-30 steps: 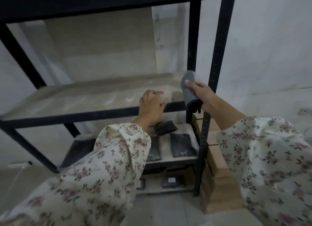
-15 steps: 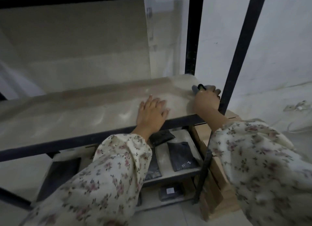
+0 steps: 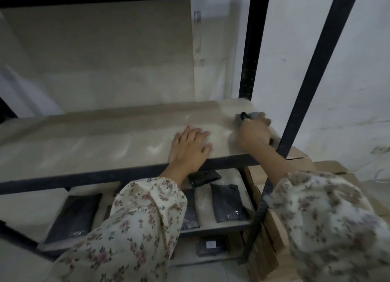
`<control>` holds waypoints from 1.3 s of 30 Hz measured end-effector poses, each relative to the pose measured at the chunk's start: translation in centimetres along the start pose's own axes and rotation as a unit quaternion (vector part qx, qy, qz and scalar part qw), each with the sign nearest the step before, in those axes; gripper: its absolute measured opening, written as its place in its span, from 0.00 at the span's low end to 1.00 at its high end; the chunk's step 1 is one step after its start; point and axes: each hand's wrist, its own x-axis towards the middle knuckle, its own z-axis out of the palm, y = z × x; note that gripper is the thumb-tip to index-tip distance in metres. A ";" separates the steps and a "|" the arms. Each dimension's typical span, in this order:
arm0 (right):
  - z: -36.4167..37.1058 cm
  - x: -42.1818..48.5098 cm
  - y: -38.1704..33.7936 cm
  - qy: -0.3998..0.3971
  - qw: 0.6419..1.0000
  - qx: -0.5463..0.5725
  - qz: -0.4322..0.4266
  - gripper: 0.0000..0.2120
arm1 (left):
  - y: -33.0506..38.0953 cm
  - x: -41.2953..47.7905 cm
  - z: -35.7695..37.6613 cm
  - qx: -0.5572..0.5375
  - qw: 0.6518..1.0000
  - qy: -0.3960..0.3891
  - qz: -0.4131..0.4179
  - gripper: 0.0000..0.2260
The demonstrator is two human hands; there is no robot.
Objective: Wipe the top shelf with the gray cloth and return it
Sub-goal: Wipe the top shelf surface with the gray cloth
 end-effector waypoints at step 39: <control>-0.8 1.8 2.5 -0.035 0.987 0.028 0.156 0.29 | -1.1 2.2 -0.4 -0.031 0.999 -0.014 0.002 0.22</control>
